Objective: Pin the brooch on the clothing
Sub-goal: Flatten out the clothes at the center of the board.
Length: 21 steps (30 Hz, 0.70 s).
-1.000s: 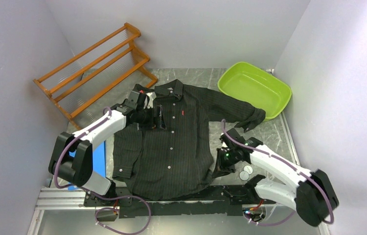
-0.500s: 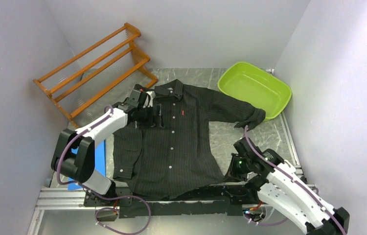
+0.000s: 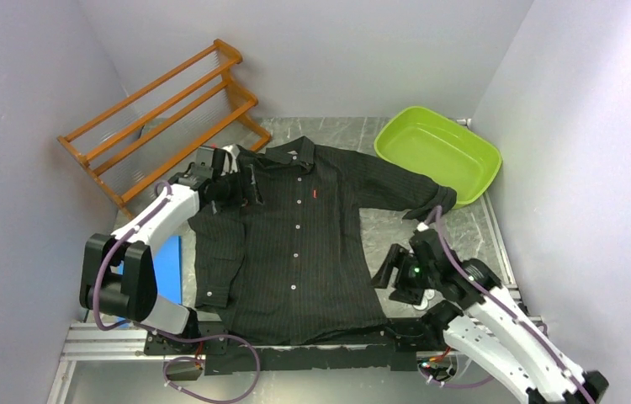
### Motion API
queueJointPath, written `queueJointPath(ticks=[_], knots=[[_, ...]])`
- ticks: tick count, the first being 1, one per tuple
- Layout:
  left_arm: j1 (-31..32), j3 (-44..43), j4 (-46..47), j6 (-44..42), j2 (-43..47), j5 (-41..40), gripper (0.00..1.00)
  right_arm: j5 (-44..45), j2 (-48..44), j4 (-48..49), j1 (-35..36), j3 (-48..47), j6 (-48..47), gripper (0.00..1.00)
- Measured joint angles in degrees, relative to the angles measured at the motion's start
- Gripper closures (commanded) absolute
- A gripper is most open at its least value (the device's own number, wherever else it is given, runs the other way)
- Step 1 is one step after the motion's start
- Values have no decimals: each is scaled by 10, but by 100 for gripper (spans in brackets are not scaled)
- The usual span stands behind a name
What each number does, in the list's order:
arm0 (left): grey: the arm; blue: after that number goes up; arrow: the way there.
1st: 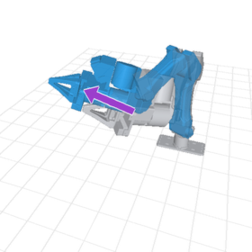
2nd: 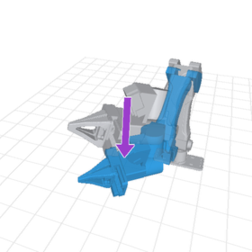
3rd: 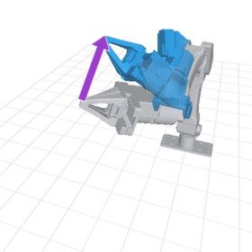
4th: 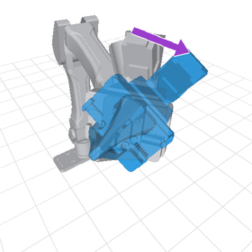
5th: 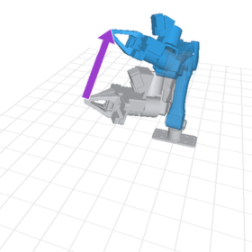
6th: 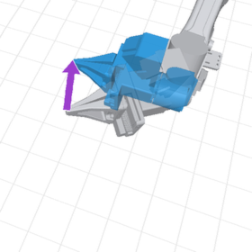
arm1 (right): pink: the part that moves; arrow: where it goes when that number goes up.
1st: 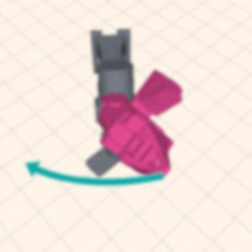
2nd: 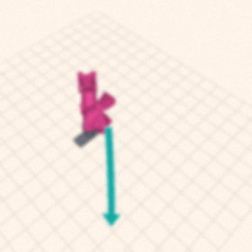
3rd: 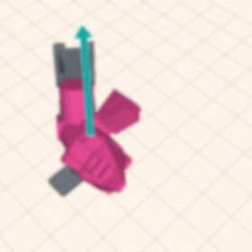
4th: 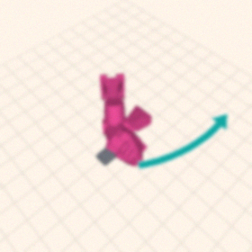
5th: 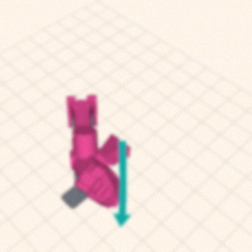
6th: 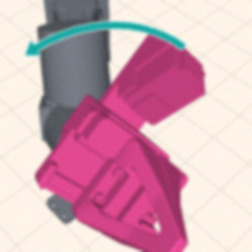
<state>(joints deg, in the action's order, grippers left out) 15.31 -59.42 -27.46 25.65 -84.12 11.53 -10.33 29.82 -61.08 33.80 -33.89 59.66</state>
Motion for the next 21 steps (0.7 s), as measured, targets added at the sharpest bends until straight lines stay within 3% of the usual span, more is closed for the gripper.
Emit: queueJointPath(ticks=[6, 12, 16, 21], knots=[[-51, 1, -5, 10, 3, 12, 10, -18, 191, 151, 0, -26, -78, 24], [-92, 0, -42, 22, 25, -2, 11, -34, 409, 274, -62, -154, -191, 26], [-116, 5, -70, 36, 57, -26, 13, -76, 501, 375, -111, -164, -212, 27], [-123, 44, -96, 50, 125, -45, 20, -104, 631, 432, -115, -187, -225, 31]])
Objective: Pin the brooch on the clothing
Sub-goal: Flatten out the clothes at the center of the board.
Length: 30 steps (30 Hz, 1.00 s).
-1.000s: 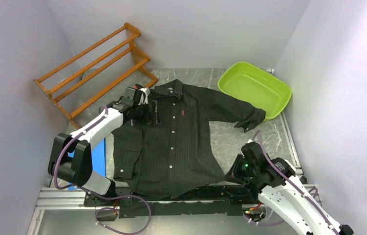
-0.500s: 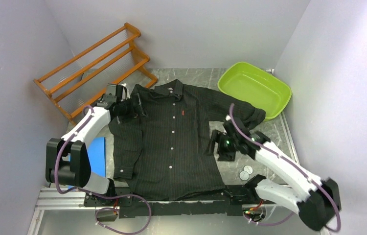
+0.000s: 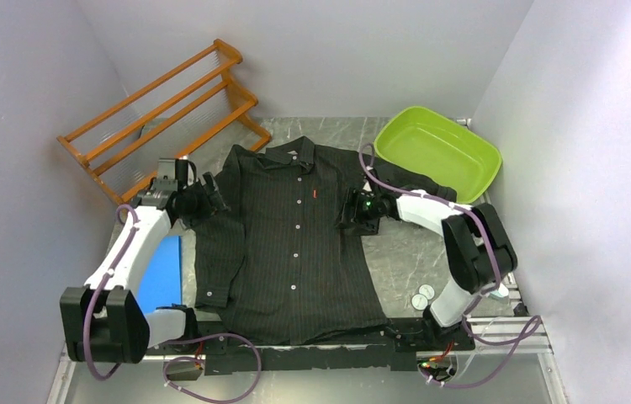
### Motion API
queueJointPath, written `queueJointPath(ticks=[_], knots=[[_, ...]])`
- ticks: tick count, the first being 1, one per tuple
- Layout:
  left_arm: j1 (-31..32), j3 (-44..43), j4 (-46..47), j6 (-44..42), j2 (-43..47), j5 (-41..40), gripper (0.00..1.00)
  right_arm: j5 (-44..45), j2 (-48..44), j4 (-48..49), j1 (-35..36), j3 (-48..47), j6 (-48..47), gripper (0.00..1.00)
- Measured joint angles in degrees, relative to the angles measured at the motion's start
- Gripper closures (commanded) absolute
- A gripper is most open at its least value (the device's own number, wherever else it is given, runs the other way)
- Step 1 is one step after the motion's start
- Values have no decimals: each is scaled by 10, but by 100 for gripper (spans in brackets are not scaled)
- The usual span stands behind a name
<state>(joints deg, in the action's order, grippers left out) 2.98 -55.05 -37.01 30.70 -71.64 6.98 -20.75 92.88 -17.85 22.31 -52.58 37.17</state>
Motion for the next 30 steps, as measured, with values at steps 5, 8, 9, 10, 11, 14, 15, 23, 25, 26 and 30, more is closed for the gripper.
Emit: queueJointPath(ticks=[5, 8, 9, 10, 11, 14, 15, 23, 25, 26, 30], knots=[[12, 42, -18, 5, 42, 11, 24, 27, 63, -12, 3, -38, -28, 33], [43, 47, -32, 5, 32, 7, 25, 68, 75, -24, 5, -60, -47, 32], [52, 47, -35, 5, 26, 5, 25, 76, 76, -27, 5, -63, -51, 32], [64, 47, -38, 5, 18, 1, 25, 83, 76, -28, 3, -63, -53, 32], [73, 47, -41, 5, 10, -4, 25, 85, 76, -28, 1, -63, -54, 32], [96, 50, -44, 5, -16, -19, 25, 73, 71, -15, -19, -51, -54, 32], [102, 50, -45, 5, -24, -24, 24, 69, 68, -11, -27, -46, -53, 32], [167, 37, -48, 0, -112, -73, 21, 32, 39, 30, -73, 0, -52, 27], [183, 32, -49, -1, -138, -92, 24, 19, 32, 42, -81, 12, -52, 27], [189, 32, -49, -1, -148, -100, 26, 12, 27, 45, -87, 19, -52, 26], [200, 33, -48, 0, -166, -118, 45, -2, 22, 44, -98, 25, -53, 26]])
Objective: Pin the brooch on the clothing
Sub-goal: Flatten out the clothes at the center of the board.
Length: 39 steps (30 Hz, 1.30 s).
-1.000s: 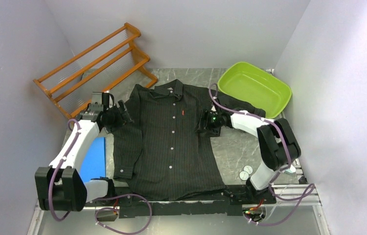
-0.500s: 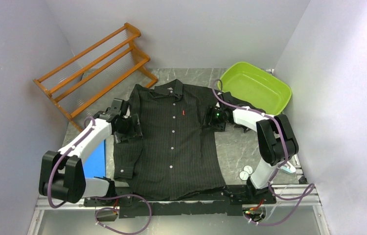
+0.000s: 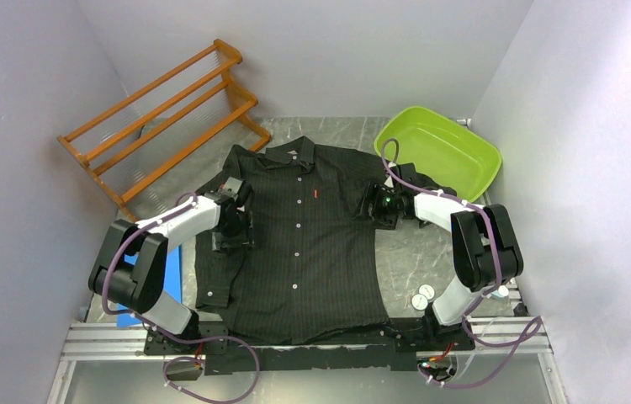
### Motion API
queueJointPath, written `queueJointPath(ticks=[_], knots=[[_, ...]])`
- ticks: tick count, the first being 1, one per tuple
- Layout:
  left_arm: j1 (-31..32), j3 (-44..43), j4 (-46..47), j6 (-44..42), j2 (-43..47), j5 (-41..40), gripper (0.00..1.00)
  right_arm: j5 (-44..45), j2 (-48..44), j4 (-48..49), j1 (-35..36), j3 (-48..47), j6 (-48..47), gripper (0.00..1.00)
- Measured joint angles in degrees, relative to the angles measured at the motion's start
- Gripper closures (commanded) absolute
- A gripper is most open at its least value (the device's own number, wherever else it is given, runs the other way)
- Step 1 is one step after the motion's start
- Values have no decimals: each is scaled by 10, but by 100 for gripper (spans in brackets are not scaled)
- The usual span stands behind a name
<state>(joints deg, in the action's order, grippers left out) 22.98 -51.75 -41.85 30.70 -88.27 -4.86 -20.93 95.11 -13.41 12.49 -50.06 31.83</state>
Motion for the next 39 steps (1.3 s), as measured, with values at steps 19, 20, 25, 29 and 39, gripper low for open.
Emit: queueJointPath(ticks=[19, 20, 25, 29, 39], knots=[[1, 0, -11, 5, 17, -75, 97, -8, -2, 1, -5, 5, -13, 26], [1, -1, -17, 6, 18, -81, 97, -8, -3, 1, -6, 6, -14, 26], [-10, -37, -66, 10, 26, -112, 97, -8, -6, -6, -13, 7, -19, 26], [-70, -70, -95, 0, 65, -118, 97, -9, -8, -13, -22, 6, -23, 26], [-205, -137, -157, -42, 141, -251, 97, -9, -11, -30, -36, 3, -40, 25]])
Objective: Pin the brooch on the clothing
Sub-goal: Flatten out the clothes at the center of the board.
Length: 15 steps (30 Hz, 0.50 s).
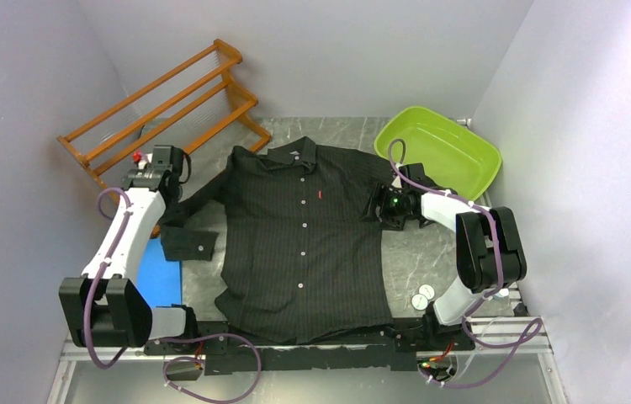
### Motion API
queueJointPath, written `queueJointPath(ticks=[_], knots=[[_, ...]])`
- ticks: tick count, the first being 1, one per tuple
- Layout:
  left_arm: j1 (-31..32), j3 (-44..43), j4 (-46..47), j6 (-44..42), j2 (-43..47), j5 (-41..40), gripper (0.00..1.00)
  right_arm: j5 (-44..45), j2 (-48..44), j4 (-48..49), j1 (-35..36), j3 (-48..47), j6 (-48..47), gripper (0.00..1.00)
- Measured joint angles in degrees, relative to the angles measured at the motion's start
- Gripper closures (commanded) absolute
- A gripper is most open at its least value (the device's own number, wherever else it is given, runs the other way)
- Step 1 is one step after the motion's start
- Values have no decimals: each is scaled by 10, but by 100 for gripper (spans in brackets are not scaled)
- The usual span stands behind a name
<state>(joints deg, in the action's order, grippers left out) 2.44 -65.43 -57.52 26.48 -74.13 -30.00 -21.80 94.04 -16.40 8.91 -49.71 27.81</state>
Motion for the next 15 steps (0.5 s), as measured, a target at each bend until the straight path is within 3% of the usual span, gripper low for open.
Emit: queueJointPath(ticks=[6, 8, 9, 11, 12, 13, 15], knots=[[-81, -1, -20, -14, -8, -82, 95, 0, -7, -13, -3, -1, -17, 23], [-95, -10, -23, -13, -12, -102, 86, 3, -13, -22, -3, -1, -25, 22], [-100, -21, -30, -13, -18, -111, 77, 3, -17, -28, -4, -1, -29, 20], [-108, -49, -37, -11, -36, -127, 29, 3, -29, -40, -5, -1, -37, 16], [-110, -64, -41, -13, -45, -130, 17, 2, -37, -44, -6, -1, -41, 14], [-110, -78, -42, -10, -53, -130, 8, 2, -44, -47, -6, -1, -43, 12], [-110, -95, -42, -11, -59, -122, 6, 2, -68, -57, -1, -5, -50, 11]])
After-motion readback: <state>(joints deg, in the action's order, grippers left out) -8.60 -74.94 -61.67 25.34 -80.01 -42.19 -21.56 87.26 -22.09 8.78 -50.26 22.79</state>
